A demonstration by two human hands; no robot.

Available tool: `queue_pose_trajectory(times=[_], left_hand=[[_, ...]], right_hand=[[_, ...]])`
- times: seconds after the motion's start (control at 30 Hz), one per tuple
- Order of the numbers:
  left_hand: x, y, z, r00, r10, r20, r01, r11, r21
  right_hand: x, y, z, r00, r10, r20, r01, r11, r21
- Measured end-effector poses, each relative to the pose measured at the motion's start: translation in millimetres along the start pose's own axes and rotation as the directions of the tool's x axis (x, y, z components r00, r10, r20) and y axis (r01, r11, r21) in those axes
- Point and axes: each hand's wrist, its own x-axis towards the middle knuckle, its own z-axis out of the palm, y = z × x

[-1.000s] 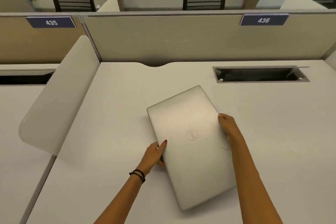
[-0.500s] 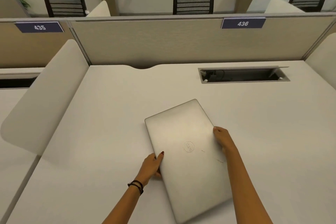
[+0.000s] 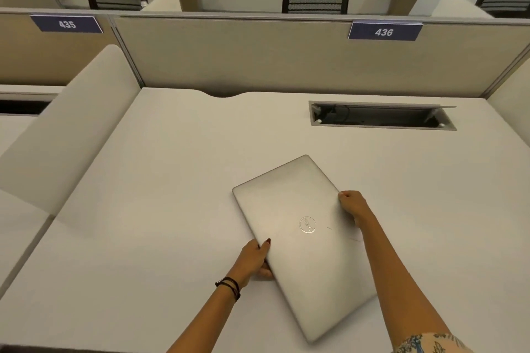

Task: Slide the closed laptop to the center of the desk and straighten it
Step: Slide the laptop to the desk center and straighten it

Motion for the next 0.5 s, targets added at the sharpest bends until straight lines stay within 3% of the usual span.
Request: queue_pose_trajectory(times=[0.3, 0.5], left_hand=[[-1.9, -3.9, 65.4, 1.000, -0.013, -0.026, 0.009, 0.986, -0.165], [0.2, -2.8, 86.5, 0.999, -0.004, -0.046, 0.003, 1.000, -0.030]], right_hand=[[30.7, -10.4, -18.5, 0.992, -0.121, 0.042, 0.125, 0.986, -0.111], [39.2, -8.2, -31.3, 0.982, -0.179, 0.057, 0.184, 0.976, -0.116]])
